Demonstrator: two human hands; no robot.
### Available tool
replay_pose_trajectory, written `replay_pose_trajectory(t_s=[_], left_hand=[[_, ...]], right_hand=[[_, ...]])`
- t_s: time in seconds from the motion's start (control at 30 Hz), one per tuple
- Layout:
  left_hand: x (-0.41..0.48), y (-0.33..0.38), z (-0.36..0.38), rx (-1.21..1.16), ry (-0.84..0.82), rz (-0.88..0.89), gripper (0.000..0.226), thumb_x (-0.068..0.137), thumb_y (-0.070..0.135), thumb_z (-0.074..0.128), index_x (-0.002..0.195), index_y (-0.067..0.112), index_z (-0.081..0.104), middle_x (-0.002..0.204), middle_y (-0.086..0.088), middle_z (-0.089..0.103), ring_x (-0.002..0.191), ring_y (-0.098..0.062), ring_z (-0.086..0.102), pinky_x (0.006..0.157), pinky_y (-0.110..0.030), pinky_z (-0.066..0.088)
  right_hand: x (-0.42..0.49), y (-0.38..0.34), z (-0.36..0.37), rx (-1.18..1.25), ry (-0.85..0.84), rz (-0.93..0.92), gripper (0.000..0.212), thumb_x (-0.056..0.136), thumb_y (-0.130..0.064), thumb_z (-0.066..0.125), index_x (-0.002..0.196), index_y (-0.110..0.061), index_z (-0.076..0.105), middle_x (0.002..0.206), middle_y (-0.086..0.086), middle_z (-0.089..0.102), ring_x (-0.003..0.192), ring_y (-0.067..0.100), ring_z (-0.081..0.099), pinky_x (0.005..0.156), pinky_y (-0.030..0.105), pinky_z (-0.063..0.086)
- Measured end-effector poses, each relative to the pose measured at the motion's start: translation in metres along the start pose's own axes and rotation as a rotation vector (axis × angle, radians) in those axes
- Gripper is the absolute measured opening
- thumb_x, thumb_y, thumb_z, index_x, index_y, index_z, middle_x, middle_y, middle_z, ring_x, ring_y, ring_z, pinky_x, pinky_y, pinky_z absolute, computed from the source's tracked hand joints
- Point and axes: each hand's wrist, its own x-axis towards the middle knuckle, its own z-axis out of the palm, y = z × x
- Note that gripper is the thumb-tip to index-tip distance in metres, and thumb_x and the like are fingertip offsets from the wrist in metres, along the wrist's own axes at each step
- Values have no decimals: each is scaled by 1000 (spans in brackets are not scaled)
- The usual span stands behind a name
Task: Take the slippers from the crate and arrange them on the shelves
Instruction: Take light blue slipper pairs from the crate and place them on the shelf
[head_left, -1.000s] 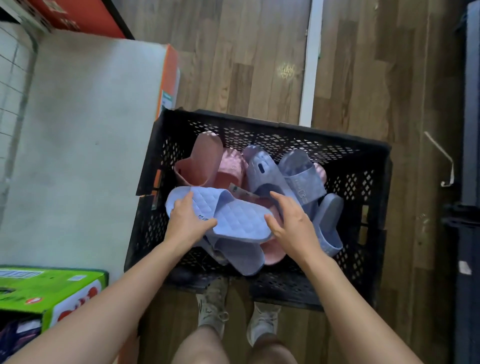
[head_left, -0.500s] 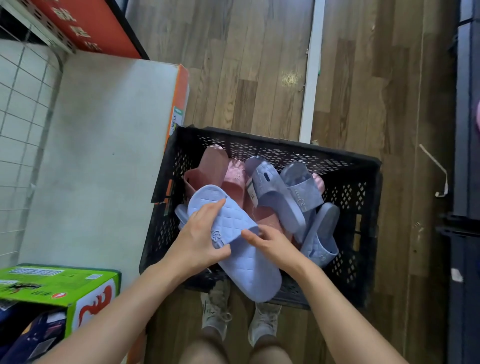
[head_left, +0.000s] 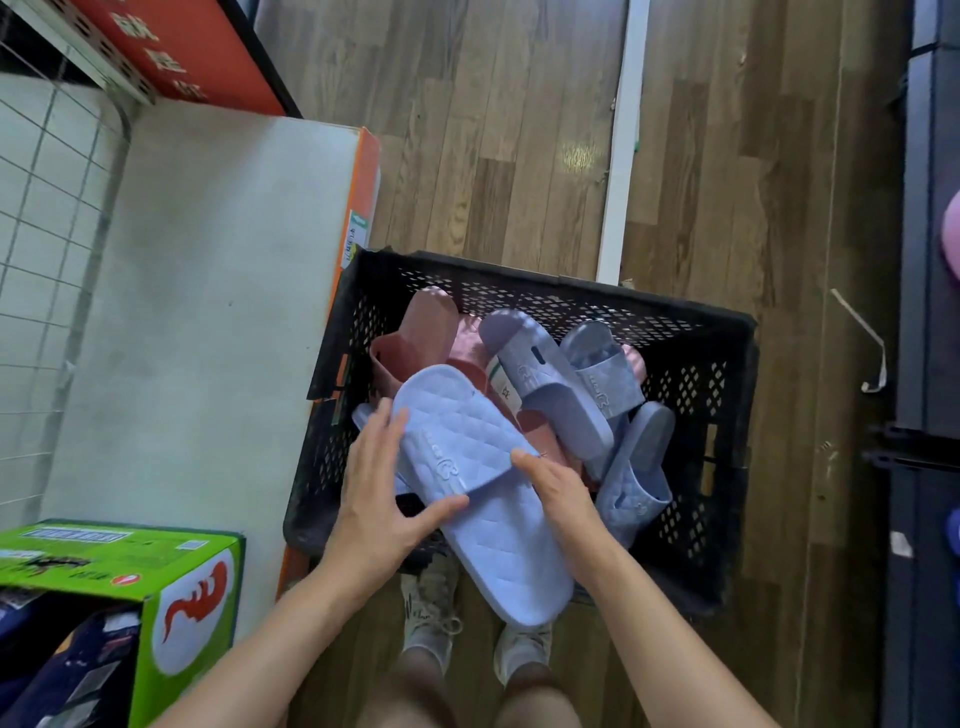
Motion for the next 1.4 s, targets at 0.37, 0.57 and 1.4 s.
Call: replay_pose_trajectory(t_s=[0.37,0.57,1.4], left_hand=[[28,12,19,-874,6,-550,63,54,27,77,113,17,58,107,-8,69,96,-25,66,76,-37,54],[48,-14,-11,-725,138,-503,51,61,21,74,108,13,58,107,-11,67,95,-28,65,81,-38,51],[33,30,-61,-751,203,-495,33,74,13,71,104,15,57,113,-15,65,93,-30,63,76,-36,53]], right_hand=[[12,7,-10,6,2,-62,76,76,-60,61,95,13,55,98,31,60,85,23,56,76,33,43],[50,5,-42,-422,369,-156,42,90,-30,57,128,-14,48,128,3,52,117,20,49,91,31,40],[1,-22,-82,-656,485,64,14,89,-26,57,90,-16,48,90,3,57,81,26,54,63,31,34]])
